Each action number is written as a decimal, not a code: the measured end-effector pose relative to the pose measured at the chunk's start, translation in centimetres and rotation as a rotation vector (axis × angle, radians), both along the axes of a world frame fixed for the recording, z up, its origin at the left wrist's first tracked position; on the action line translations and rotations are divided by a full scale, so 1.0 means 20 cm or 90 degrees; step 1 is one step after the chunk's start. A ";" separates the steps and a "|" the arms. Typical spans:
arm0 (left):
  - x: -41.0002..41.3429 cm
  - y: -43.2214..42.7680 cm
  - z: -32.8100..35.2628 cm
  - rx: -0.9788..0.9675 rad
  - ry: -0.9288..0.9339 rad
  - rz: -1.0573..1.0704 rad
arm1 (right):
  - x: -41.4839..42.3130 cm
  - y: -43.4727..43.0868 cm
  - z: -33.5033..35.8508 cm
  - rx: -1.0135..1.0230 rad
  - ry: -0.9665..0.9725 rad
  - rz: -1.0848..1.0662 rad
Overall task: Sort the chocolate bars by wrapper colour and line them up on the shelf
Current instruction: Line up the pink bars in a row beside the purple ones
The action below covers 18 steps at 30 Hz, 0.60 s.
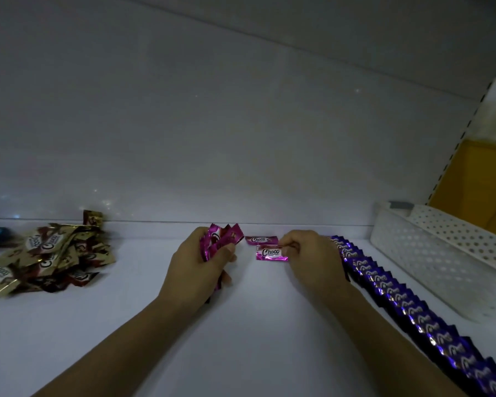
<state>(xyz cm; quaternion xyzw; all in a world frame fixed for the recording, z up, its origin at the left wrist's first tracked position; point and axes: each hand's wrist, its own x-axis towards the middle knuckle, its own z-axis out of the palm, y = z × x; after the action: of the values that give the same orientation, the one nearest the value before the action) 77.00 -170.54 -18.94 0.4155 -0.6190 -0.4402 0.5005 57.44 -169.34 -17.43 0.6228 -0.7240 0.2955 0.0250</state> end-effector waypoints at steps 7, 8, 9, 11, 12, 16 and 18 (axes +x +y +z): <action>-0.01 -0.02 -0.01 -0.012 -0.007 -0.014 | 0.05 -0.16 0.13 0.067 0.286 -0.030; -0.01 -0.02 -0.01 -0.016 -0.006 -0.016 | 0.05 -0.17 0.12 0.073 0.305 -0.035; -0.02 -0.02 -0.01 -0.021 -0.007 -0.019 | 0.05 -0.18 0.11 0.076 0.318 -0.042; -0.02 -0.02 -0.01 -0.026 -0.007 -0.024 | 0.04 -0.20 0.09 0.084 0.318 -0.056; -0.02 -0.02 -0.01 -0.026 -0.006 -0.026 | 0.03 -0.21 0.08 0.086 0.305 -0.060; -0.02 -0.03 0.00 -0.025 -0.008 -0.027 | 0.02 -0.22 0.04 0.076 0.278 -0.060; -0.02 -0.03 0.00 -0.023 -0.010 -0.028 | 0.02 -0.22 0.01 0.054 0.302 -0.053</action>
<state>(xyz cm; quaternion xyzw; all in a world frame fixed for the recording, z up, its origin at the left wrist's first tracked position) 76.58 -171.09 -18.87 0.3959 -0.6397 -0.4365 0.4935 57.87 -173.77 -17.13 0.6449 -0.7346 0.1093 0.1801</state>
